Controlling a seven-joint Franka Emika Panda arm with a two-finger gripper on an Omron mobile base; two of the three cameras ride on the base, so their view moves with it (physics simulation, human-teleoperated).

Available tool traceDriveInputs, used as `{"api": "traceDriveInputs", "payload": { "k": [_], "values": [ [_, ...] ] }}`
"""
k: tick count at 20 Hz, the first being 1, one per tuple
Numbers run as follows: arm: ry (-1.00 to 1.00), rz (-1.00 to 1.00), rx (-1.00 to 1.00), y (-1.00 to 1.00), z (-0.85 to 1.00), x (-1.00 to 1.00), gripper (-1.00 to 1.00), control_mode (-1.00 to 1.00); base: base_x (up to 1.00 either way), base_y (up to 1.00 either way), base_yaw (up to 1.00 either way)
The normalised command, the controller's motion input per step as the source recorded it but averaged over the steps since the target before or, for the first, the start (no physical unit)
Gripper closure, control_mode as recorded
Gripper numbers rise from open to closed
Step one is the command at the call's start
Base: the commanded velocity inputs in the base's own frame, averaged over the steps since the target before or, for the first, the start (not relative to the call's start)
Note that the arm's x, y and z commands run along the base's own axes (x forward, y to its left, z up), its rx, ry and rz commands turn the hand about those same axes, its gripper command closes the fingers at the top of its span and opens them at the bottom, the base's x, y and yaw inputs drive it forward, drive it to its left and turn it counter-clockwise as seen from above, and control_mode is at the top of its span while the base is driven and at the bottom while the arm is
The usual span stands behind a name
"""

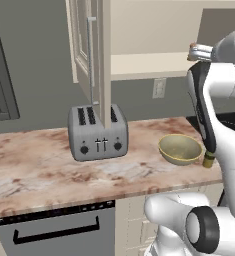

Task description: Retrieve the bottle and the shaker from the cabinet and place them next to the mixing bowl on the counter. Then add garlic from the fridge to the mixing bowl.

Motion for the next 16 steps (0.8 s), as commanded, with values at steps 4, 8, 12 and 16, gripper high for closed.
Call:
{"api": "traceDriveInputs", "payload": {
  "k": [4, 8, 12, 16],
  "values": [
    [0.02, 0.0, 0.0, -0.16, -0.12, 0.42, -1.0, -1.0, 0.0, 0.0, 0.0],
    [0.13, 0.0, -0.01, -0.23, -0.01, 0.29, -1.0, -1.0, 0.0, 0.0, 0.0],
    [0.22, 0.0, -0.07, -0.12, 0.0, 0.34, -1.0, -1.0, 0.0, 0.0, 0.0],
    [0.09, 0.0, -0.02, -0.04, -0.05, 0.29, -1.0, -1.0, 0.0, 0.0, 0.0]
  ]
}}
